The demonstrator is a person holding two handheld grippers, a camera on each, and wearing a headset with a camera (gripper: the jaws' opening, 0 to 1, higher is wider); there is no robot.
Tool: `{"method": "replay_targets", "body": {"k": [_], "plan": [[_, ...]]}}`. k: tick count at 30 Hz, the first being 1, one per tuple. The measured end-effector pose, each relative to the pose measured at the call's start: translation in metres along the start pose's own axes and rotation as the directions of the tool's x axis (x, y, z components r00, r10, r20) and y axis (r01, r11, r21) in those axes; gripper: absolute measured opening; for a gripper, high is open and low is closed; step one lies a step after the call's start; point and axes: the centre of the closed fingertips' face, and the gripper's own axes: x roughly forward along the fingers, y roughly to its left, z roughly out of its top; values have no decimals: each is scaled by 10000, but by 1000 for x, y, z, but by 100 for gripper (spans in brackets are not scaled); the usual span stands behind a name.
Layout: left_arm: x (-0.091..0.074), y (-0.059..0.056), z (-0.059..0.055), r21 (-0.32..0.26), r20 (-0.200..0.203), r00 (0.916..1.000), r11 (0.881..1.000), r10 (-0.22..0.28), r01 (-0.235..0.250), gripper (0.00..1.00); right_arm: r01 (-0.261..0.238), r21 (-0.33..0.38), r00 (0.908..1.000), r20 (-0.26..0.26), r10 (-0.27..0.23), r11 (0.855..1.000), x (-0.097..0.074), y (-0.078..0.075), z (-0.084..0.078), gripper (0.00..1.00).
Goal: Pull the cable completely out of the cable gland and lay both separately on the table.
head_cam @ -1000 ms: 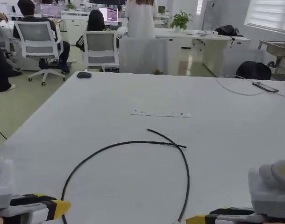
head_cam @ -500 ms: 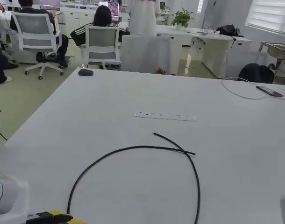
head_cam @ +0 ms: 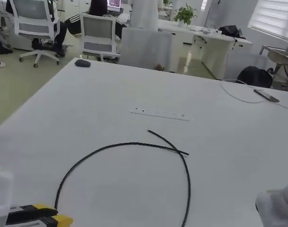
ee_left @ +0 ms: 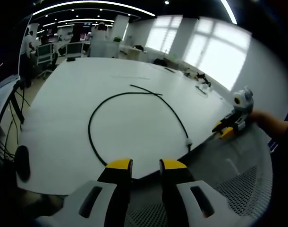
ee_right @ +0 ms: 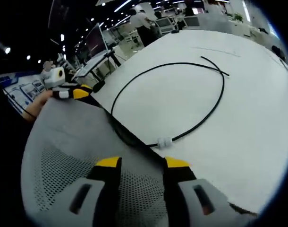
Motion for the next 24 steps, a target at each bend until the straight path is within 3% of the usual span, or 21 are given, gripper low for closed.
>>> {"method": "replay_targets", "body": {"k": [1, 3, 4, 6, 7, 9, 11, 12, 13, 14, 15, 18, 20, 21, 24], "plan": [[0, 1, 0, -26, -2, 10000, 10000, 67, -67, 24, 8, -538, 9997, -237, -21, 9985, 2, -4, 0, 34], [-1, 2, 0, -85, 6, 9999, 9999, 145, -145, 24, -212, -1794, 9896, -1437, -49, 9835, 10, -12, -9, 36], [-1, 4, 0, -103, 12, 9998, 9997, 203, -203, 23, -457, -2914, 9762, -2162, -192, 9555, 15, -17, -12, 37], [-1, 4, 0, -99, 19, 9998, 9997, 210, -210, 22, -780, -4133, 9603, -2755, -429, 9072, 26, -24, -12, 36], [-1, 4, 0, -110, 19, 9998, 9997, 219, -218, 21, -841, -4246, 9587, -2810, -429, 9015, 29, -25, -11, 36], [-1, 6, -1, -120, -11, 9994, 9994, 337, -337, 21, -1115, -4752, 9545, -2956, -391, 8728, 42, -30, -7, 35], [-1, 9, 2, -97, 155, 9987, 9988, 480, -478, 24, -1416, -5673, 9438, -3247, -623, 8112, 53, -38, -5, 34], [-2, 9, 5, -139, 359, 9983, 9989, 463, -459, 25, -1574, -6082, 9296, -3572, -912, 7780, 57, -44, -7, 32], [-2, 9, 5, -162, 328, 9985, 9989, 436, -431, 26, -1689, -6328, 9199, -3765, -1096, 7556, 60, -47, -8, 30], [-1, 9, 3, -142, 216, 9988, 9990, 431, -428, 25, -1839, -6781, 9194, -3748, -1195, 7115, 67, -49, -6, 28], [-1, 9, 1, -122, 135, 9989, 9989, 443, -442, 25, -1940, -6908, 9191, -3762, -1171, 6966, 71, -49, -5, 26], [-1, 10, 2, -143, 190, 9987, 9988, 463, -461, 25, -2334, -6933, 9148, -3943, -877, 6818, 82, -47, -5, 24], [-1, 10, 2, -161, 166, 9986, 9987, 496, -494, 25, -2621, -7101, 9033, -4188, -928, 6535, 88, -48, -7, 26], [-1, 11, 1, -179, 138, 9986, 9985, 516, -514, 25, -2847, -7216, 8957, -4348, -932, 6310, 90, -48, -10, 26], [0, 13, 1, -203, 127, 9984, 9983, 550, -547, 25, -3164, -7224, 8831, -4611, -873, 6148, 94, -46, -15, 23]]}}
